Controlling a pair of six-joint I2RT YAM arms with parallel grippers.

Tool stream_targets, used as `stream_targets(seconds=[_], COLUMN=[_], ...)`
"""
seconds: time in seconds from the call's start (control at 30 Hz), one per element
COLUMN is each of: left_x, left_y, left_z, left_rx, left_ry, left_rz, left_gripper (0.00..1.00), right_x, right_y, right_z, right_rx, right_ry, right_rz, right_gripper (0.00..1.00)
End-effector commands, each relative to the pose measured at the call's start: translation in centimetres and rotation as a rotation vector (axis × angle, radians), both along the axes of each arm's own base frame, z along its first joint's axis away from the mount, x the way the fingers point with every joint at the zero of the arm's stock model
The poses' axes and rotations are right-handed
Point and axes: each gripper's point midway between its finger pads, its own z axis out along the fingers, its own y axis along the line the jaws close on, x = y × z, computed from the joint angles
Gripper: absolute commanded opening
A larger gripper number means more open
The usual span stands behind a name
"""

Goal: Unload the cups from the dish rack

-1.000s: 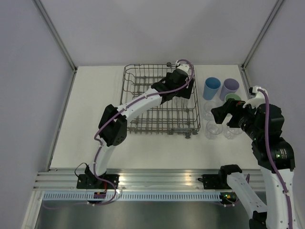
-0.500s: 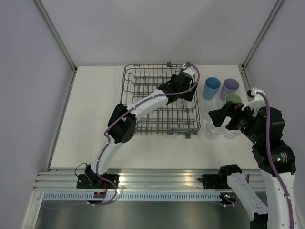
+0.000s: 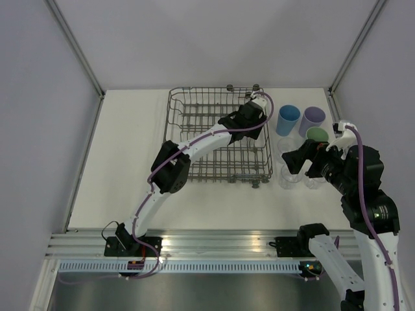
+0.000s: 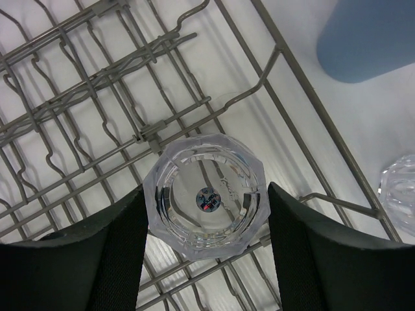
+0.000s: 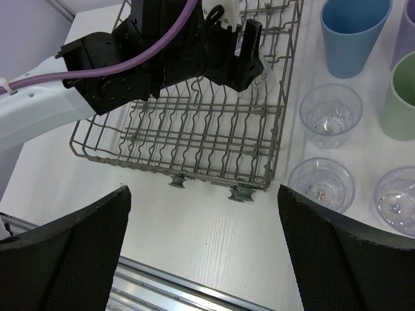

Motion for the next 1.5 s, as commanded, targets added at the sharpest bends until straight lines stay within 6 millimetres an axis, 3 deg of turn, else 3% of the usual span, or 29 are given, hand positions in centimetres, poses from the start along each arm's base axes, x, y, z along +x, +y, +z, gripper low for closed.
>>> stream_targets(seconds=[0.0, 0.2, 0.33, 0.57, 0.6, 0.7, 0.9, 0.93, 1.0, 1.07, 1.13, 1.2, 1.23, 1.27, 1.3, 1.33, 1.37, 1.4, 1.47], left_x=[0.8, 0.3, -0.2, -1.1, -1.4, -1.8, -4.5, -5.5, -7.0, -8.8, -10.7, -13.7, -14.5, -15.3, -17.2, -17.8, -18.6, -20.0, -21.1], left_y=[-1.4, -1.1, -0.4, 0.7, 0.8, 1.2, 2.5, 3.0, 3.5, 4.5, 4.6, 4.8, 4.8, 5.0, 5.6, 5.8, 6.2, 7.0, 7.6], left_z=[2.3, 3.4, 6.7, 11.8, 13.4, 15.0, 20.1, 22.5, 23.8, 26.6, 27.1, 31.3, 30.5, 31.2, 34.4, 33.5, 34.4, 36.5, 37.0], left_rx=[-0.032, -0.049, -0.085, -0.141, -0.164, -0.185, -0.299, -0.342, -0.392, -0.456, -0.515, -0.654, -0.676, -0.713, -0.811, -0.824, -0.857, -0.925, -0.984], left_ry=[-0.068, -0.064, -0.092, -0.136, -0.152, -0.164, -0.154, -0.166, -0.148, -0.158, -0.121, -0.138, -0.114, -0.113, -0.141, -0.120, -0.125, -0.141, -0.122], left_rz=[-0.043, -0.040, -0.021, -0.014, -0.017, -0.023, -0.029, -0.042, -0.059, -0.085, -0.133, -0.223, -0.244, -0.266, -0.318, -0.328, -0.345, -0.369, -0.381], left_gripper=[0.65, 0.22, 0.04, 0.02, 0.02, 0.02, 0.02, 0.02, 0.02, 0.02, 0.02, 0.02, 0.02, 0.02, 0.02, 0.02, 0.02, 0.02, 0.02], right_x=[0.2, 0.4, 0.6, 0.9, 0.9, 1.0, 1.0, 0.9, 0.7, 0.4, -0.3, -0.6, -1.6, -1.8, -2.3, -2.9, -2.8, -3.1, -3.2], right_y=[0.1, -0.2, -0.5, -1.7, -1.8, -2.0, -1.1, -0.9, -0.2, 0.6, 2.2, 3.6, 4.8, 5.3, 5.9, 6.5, 6.9, 7.2, 7.6], right_z=[0.5, 0.6, 0.3, 0.2, 0.2, 0.0, 0.4, 0.5, 0.8, 1.0, 1.9, 2.8, 3.5, 3.6, 5.2, 5.7, 6.2, 6.6, 6.9], right_rx=[0.000, -0.012, -0.027, -0.050, -0.049, -0.055, -0.004, 0.009, 0.032, 0.060, 0.108, 0.163, 0.200, 0.226, 0.279, 0.306, 0.330, 0.371, 0.396], right_ry=[-0.032, -0.033, -0.029, -0.034, -0.031, -0.026, -0.040, -0.038, -0.039, -0.037, -0.061, -0.103, -0.122, -0.128, -0.176, -0.186, -0.213, -0.205, -0.209], right_rz=[0.001, -0.011, -0.029, -0.094, -0.098, -0.110, -0.080, -0.075, -0.039, 0.000, 0.089, 0.167, 0.245, 0.274, 0.308, 0.354, 0.377, 0.386, 0.415], right_gripper=[0.98, 0.98, 0.98, 0.98, 0.98, 0.98, 0.98, 0.98, 0.98, 0.98, 0.98, 0.98, 0.98, 0.98, 0.98, 0.97, 0.96, 0.96, 0.94])
